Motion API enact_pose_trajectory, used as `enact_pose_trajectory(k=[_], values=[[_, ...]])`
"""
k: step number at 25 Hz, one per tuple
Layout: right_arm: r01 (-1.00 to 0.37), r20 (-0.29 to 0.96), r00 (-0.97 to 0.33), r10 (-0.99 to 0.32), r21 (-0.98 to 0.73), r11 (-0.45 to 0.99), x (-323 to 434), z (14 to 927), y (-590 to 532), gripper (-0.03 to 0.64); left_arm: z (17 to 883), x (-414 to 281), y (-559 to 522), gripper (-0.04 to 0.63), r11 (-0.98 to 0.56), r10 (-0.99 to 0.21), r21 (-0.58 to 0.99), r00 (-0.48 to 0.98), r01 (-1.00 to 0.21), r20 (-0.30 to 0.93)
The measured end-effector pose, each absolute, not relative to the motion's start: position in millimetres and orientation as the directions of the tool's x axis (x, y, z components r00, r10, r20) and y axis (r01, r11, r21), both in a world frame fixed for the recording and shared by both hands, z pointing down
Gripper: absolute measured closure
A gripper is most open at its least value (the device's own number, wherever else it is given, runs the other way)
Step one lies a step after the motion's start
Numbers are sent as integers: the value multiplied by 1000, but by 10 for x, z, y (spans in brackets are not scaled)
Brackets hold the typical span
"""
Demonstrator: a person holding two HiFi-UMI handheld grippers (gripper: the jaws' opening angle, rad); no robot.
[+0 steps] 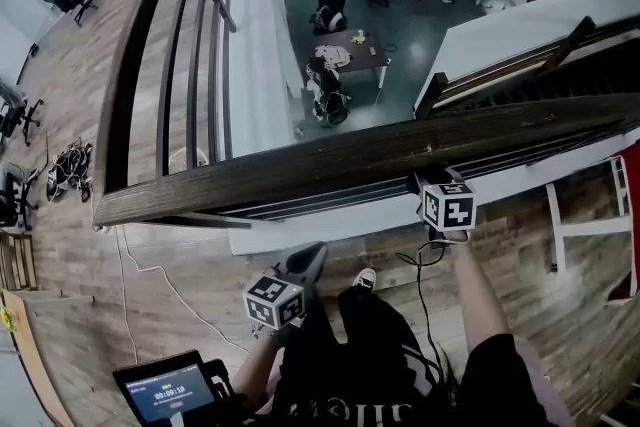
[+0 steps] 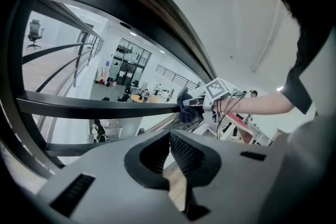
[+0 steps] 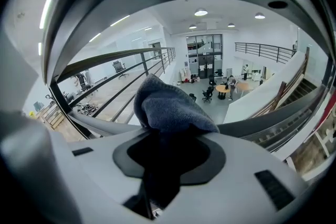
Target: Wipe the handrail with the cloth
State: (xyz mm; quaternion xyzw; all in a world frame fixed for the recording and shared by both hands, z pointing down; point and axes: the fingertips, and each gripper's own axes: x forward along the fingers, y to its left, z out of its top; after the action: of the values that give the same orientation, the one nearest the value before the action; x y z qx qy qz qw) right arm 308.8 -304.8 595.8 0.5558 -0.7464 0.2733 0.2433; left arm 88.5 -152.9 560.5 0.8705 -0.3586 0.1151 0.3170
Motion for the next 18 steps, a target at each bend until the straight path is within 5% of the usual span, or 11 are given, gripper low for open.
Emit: enact_pose_trajectory(k=[8,18], values=[[-985,671,-175,-721,-123,124,3715,5848,-3094,508,5555,1073,-1526,595,-562,-518,474,735,-678,437],[-982,680,-174,-712,-176,72,3562,5898,-2789,508,5617,1133,-1448,595,-596,-483,461,752,-657,448]])
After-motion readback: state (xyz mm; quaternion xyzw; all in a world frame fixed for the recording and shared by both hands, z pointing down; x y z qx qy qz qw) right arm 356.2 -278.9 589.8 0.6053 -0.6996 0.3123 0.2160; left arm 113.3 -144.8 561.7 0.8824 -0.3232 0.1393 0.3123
